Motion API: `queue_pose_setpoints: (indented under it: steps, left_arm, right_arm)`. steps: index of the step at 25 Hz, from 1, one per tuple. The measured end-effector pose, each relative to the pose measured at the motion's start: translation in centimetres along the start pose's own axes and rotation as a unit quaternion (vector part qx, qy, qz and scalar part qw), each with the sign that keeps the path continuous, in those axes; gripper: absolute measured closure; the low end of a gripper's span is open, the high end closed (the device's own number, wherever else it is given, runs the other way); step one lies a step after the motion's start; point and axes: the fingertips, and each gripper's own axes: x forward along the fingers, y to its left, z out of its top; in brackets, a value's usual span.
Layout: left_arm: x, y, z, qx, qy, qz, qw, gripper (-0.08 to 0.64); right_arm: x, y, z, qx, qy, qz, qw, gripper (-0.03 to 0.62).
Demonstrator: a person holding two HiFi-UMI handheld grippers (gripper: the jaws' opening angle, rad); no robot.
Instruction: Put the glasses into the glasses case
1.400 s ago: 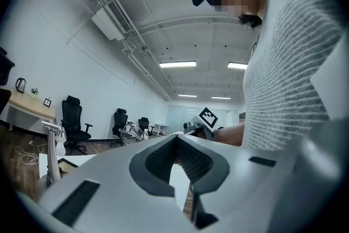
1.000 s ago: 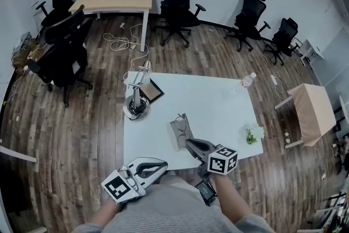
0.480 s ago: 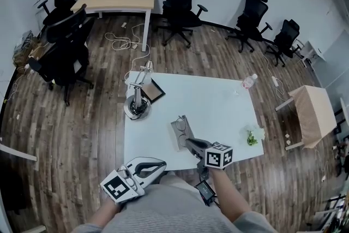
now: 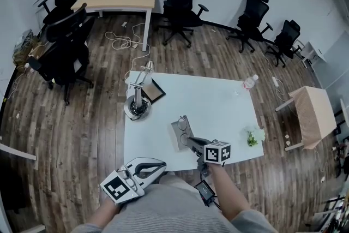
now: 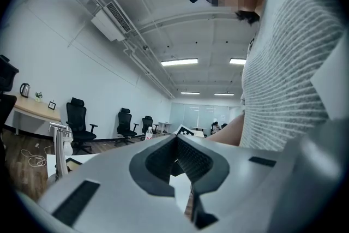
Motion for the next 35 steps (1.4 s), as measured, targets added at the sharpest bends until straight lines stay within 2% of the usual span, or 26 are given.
queue_pose_setpoints:
  steps: [8, 29, 35]
  left_arm:
    - [-0.2, 0.2, -0.1, 0.004, 0.000, -0.001, 1.0000, 0.549]
    - [0.1, 0.1, -1.1, -0.004, 0.018, -0.005, 0.9998, 0.549]
    - [0.3, 0.2, -1.1, 0.006, 0.023, -0.006, 0.9997, 0.549]
  right_arm:
    - [1.1, -2.1, -1.0, 0.013, 0.025, -0.014, 1.000, 0.566]
    - [3.3, -4.8, -3.7, 0.072, 0.081, 0.000, 0.994, 0.566]
    - [4.0, -5.7, -4.4, 0.086, 0.094, -0.001, 0.992, 0.566]
